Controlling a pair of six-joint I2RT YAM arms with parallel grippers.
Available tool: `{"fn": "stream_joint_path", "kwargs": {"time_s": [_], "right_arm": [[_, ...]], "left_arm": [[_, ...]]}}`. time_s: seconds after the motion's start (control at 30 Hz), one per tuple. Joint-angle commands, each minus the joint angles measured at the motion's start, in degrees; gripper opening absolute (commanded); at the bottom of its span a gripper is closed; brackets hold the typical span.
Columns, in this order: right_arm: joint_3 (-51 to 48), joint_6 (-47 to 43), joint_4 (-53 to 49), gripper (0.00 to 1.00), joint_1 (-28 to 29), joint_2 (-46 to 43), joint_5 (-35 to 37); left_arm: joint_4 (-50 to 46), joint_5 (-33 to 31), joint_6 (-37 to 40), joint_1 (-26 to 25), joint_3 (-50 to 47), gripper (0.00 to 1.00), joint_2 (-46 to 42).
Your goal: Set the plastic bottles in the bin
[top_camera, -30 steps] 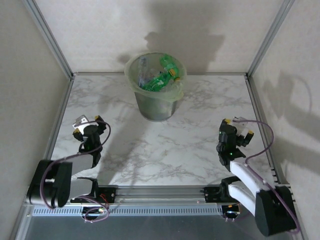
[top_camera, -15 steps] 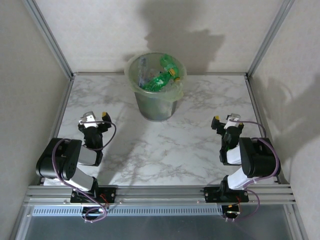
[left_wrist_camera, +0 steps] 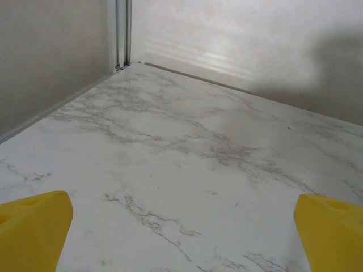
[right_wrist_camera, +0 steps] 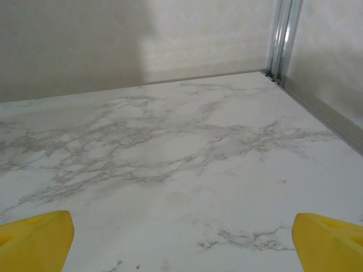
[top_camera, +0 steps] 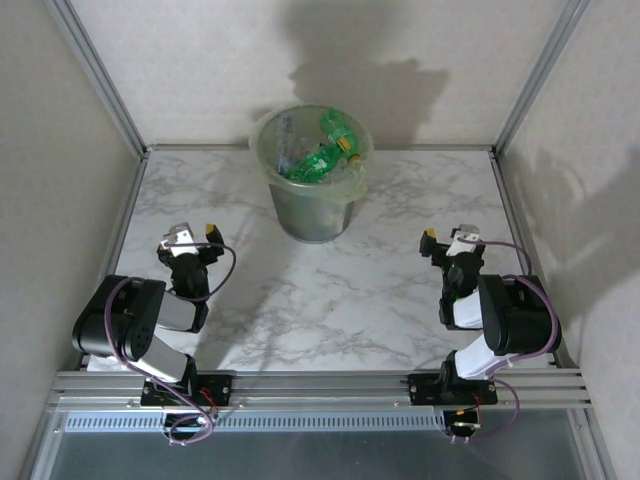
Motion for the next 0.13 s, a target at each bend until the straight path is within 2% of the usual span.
{"fn": "stream_joint_path", "kwargs": {"time_s": [0.0,0.1], "right_arm": [[1.6,-1.2,0.6,0.99,-0.4,-0.1,-2.2],[1.1,-1.7,1.6,0.99,0.0,-0.1,-1.9]], "left_arm": [[0.9,3.8,1.6,0.5,1.6,0.99,0.3],[0.1,5.9,1.7,1.1,1.8,0.99,0.1]]}}
